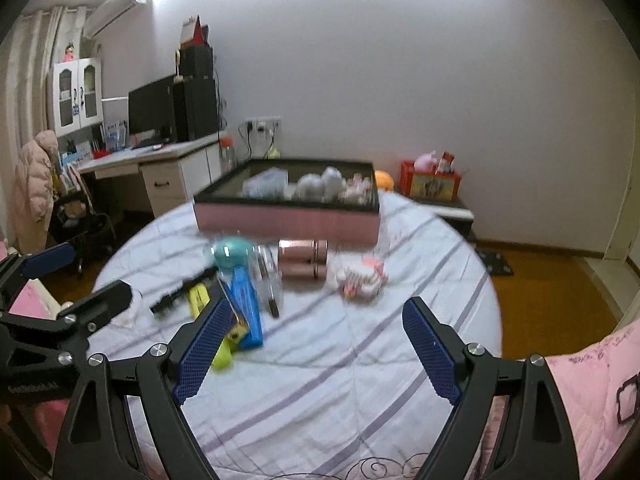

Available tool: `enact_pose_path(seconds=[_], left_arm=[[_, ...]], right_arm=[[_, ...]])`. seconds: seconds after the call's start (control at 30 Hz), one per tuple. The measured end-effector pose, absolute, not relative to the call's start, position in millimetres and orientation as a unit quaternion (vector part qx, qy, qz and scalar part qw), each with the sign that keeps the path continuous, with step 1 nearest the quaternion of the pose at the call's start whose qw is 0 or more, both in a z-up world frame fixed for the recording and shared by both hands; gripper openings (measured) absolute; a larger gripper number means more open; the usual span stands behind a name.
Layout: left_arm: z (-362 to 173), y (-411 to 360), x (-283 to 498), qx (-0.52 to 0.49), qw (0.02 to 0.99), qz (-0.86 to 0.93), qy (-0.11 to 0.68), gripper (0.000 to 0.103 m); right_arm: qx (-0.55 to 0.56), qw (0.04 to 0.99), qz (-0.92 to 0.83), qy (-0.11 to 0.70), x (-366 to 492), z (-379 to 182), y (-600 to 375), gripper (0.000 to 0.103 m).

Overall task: Organize rigid objects
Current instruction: 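Move both tools back over the remaining items on the bed, then grasp the black hair clip with left tool while right tool grasps the block figure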

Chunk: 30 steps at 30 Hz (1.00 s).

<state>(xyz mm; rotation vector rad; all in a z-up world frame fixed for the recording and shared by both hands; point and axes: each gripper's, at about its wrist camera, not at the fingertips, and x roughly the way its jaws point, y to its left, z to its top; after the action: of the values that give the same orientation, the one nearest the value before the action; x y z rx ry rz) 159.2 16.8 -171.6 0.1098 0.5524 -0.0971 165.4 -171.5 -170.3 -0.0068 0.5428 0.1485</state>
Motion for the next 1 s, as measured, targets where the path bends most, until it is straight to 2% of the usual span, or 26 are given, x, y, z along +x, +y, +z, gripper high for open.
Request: enact_pose_path(seconds=[0.37, 0.53, 0.73, 0.8, 0.87, 1.0], left_arm=[[-222, 28, 223, 0.096, 0.926, -0.021, 0.365, 0.103], [-229, 26, 243, 0.109, 0.921, -0.029, 0.372, 0.100], [-233, 28, 261, 0.084, 0.920, -0.046, 0.380, 0.067], [-232, 29, 261, 0.074, 0.920, -0.066, 0.379, 0.043], [-233, 30, 260, 0.069, 0.921, -0.072, 0.376, 0.029], [-232, 35, 258, 0.052, 0.923, -0.078, 0.374, 0.024]], right_arm=[[0.005, 0.948, 0.057, 0.314, 198, -200, -183, 0.089], [0.009, 0.942, 0.038, 0.333, 219, -209, -196, 0.089], [0.014, 0.933, 0.025, 0.358, 245, -217, -206, 0.089], [0.013, 0.929, 0.026, 0.368, 256, -218, -208, 0.089], [0.014, 0.924, 0.031, 0.381, 269, -220, -208, 0.089], [0.021, 0.913, 0.042, 0.405, 293, -224, -207, 0.089]])
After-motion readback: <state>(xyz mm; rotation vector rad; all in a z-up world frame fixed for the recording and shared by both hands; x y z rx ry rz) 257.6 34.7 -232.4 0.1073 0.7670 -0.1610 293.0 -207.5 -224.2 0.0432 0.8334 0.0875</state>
